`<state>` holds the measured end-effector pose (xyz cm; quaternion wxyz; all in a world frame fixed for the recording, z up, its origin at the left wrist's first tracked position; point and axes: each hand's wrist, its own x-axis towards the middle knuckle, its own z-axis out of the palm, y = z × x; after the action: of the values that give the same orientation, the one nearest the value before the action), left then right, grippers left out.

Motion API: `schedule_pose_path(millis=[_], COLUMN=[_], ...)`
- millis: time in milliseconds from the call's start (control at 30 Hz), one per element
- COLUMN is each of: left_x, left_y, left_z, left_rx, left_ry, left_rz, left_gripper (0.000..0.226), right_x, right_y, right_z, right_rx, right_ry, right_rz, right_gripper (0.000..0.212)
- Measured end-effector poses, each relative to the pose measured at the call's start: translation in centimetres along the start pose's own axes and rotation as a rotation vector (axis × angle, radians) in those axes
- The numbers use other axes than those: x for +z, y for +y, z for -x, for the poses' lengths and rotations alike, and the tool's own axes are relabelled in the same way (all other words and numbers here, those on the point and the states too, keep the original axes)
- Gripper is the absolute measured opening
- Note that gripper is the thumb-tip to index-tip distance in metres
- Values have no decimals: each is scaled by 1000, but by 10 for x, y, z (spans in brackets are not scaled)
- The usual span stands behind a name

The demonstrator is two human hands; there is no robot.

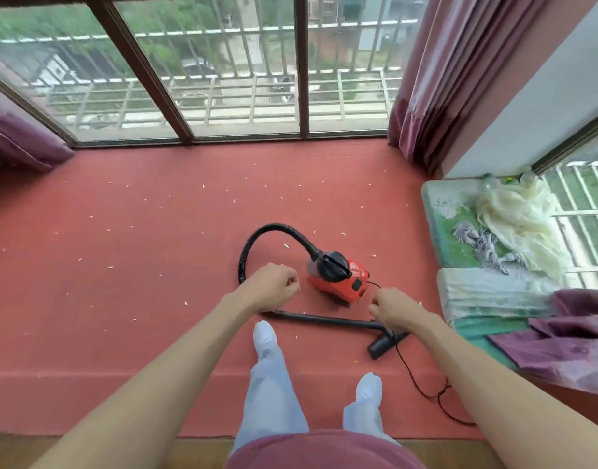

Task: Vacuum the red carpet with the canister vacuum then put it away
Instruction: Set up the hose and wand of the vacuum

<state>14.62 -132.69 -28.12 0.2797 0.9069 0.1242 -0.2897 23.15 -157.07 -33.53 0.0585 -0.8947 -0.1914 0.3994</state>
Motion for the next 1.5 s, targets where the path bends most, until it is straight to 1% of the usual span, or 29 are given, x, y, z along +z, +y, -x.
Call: schedule_pose_path(millis=[133, 200, 267, 400, 600, 700, 833, 967, 1067, 1133, 1200, 1233, 1300, 1367, 1500], left_x=[-20, -28, -35, -45, -26, 5, 56, 120, 177, 215, 251, 268, 299, 324, 348], left_y=[-49, -67, -79, -81, -60, -52, -54, -72, -92, -107, -117, -120, -125, -132, -137], left_z=[-38, -57, -77, -112, -175, -217, -283, -353, -406, -440, -469, -482, -503, -519, -539], left_rx=[1, 3, -2, 26, 152, 200, 258, 248, 265, 346, 456, 493, 528, 530, 508], left_ry=[-124, -190, -222, -300, -352, -359, -353, -368, -347, -263, -148, -120, -121, -155, -164], left_rz=[-50, -52, -63, -117, -318, -417, -528, -613, -607, -604, -628, -642, -661, -688, -776], left_gripper=[25, 25, 25, 26, 28, 26, 16, 26, 25, 30, 45, 54, 65, 68, 61], right_x=[12, 15, 12, 5, 26, 47, 86, 136, 186, 219, 244, 255, 273, 287, 310], right_y=[-41, -58, -70, -76, -44, -22, 14, 50, 80, 100, 115, 121, 130, 136, 140], right_z=[-26, -35, -42, -52, -96, -139, -213, -282, -332, -362, -390, -403, -427, -448, -479], right_rx=[118, 132, 148, 183, 240, 229, 203, 221, 257, 292, 311, 310, 309, 315, 394], right_ry=[-20, -47, -19, 37, -36, -69, -81, -84, -100, -117, -117, -108, -67, -5, 1], right_rz=[-78, -133, -186, -238, -178, -156, -143, -138, -180, -241, -318, -357, -439, -515, -581], right_gripper=[30, 22, 27, 31, 31, 30, 31, 28, 28, 35, 49, 58, 68, 72, 75])
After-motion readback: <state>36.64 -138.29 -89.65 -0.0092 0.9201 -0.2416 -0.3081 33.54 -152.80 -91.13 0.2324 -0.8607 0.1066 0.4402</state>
